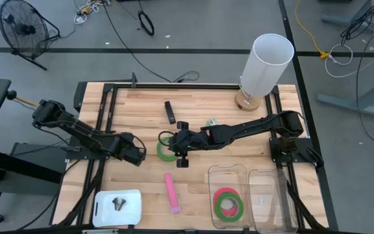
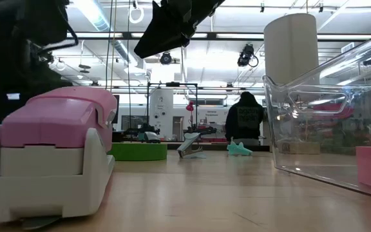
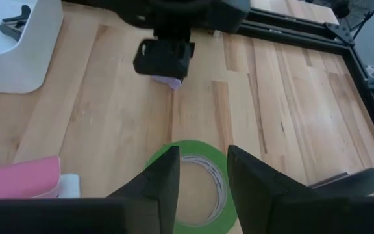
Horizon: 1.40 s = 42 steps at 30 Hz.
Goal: Pick and place Stapler, Stapler remover, tape
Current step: Put the purple staple remover into the white bin
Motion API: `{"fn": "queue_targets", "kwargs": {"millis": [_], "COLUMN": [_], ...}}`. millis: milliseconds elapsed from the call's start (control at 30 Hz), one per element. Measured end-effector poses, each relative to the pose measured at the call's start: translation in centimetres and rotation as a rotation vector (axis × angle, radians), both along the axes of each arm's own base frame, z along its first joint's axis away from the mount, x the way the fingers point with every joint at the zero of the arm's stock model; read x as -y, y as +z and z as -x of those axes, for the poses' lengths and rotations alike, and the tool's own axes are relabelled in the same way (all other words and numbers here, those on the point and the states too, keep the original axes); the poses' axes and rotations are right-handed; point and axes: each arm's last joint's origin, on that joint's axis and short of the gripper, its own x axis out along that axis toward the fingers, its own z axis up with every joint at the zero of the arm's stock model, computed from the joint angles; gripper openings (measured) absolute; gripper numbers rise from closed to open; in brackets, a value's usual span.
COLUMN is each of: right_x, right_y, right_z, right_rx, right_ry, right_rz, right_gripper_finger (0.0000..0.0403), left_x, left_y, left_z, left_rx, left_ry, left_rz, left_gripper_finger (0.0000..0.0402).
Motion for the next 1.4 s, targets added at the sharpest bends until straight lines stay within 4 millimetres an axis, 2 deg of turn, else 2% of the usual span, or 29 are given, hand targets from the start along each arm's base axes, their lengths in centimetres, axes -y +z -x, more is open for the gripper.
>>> {"fn": "queue_targets", "kwargs": {"millis": [267,367,633,1033,1200,1400], "right_x": [0.0,0.0,0.0,0.0,0.0,0.0], "right_y": [0.0,0.0,0.0,0.0,0.1,0.1], "right_z": [0.0,0.0,0.0,0.0,-0.1,-0.1], "right_rx": [0.005,0.005,0.004,0.004,0.008,0.01], "right_ry": [0.001,0.001,0.001,0.0,0.0,0.0], "right_rz": [-0.001,-0.001,-0.001,0.0,0.0,-0.001], "right_gripper_finger": [0.0127,0.0127,0.0127,0.0127,0.0127,0.0127], "left_x": [-0.2,-0.2,-0.2,-0.3,-0.1,0.0], "left_y": [-0.4,-0.4,-0.5,-0.3,1.2,5.0], "left_z": [0.0,0.0,0.0,-0.1,-0.9,-1.5], "left_rx": [0.014,0.012,0.003,0.011,0.015,-0.048], "left_ry": [-0.039,-0.042,-0.084,-0.099,-0.152,-0.192], "left_rz": [-0.035,-0.033,-0.038,-0.065,-0.082,-0.138], "left_gripper_finger": [0.0153,0.0123,0.0012,0.0003,0.0002,0.0001]}}
